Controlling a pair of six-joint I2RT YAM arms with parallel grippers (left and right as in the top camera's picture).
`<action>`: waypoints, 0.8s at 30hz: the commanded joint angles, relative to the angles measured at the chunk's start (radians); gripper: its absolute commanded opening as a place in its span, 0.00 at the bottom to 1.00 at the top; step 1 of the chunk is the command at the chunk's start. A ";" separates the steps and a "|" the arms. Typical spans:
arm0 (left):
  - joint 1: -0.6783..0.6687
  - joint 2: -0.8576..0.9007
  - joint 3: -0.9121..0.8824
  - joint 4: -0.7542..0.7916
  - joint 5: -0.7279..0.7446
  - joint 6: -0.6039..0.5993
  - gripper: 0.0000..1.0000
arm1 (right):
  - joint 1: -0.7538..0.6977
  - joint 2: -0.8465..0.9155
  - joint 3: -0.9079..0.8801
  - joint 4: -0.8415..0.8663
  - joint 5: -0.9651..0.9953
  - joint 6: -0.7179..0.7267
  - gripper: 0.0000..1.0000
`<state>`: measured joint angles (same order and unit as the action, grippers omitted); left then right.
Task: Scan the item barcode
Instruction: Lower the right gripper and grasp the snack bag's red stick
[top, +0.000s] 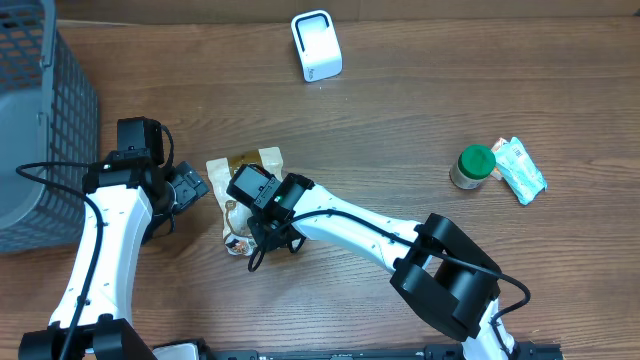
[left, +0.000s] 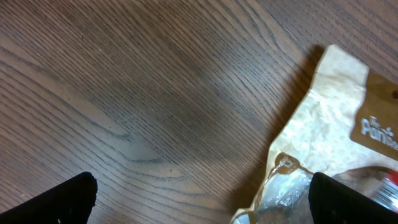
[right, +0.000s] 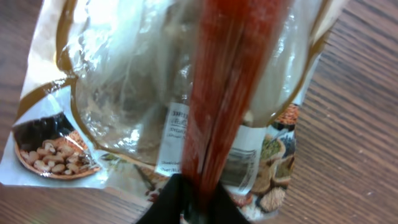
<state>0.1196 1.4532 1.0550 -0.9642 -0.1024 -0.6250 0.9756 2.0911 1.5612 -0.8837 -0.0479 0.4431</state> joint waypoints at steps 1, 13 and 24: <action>0.002 -0.002 0.000 0.000 -0.012 0.013 1.00 | -0.003 0.000 -0.002 0.003 0.003 0.005 0.04; 0.002 -0.002 0.000 0.000 -0.012 0.013 1.00 | -0.055 -0.052 0.080 -0.072 0.191 -0.146 0.04; 0.002 -0.002 0.000 0.000 -0.012 0.013 1.00 | -0.128 -0.137 0.149 -0.105 0.544 -0.372 0.03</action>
<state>0.1196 1.4536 1.0550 -0.9642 -0.1024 -0.6250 0.8772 2.0151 1.6363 -0.9794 0.3904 0.2108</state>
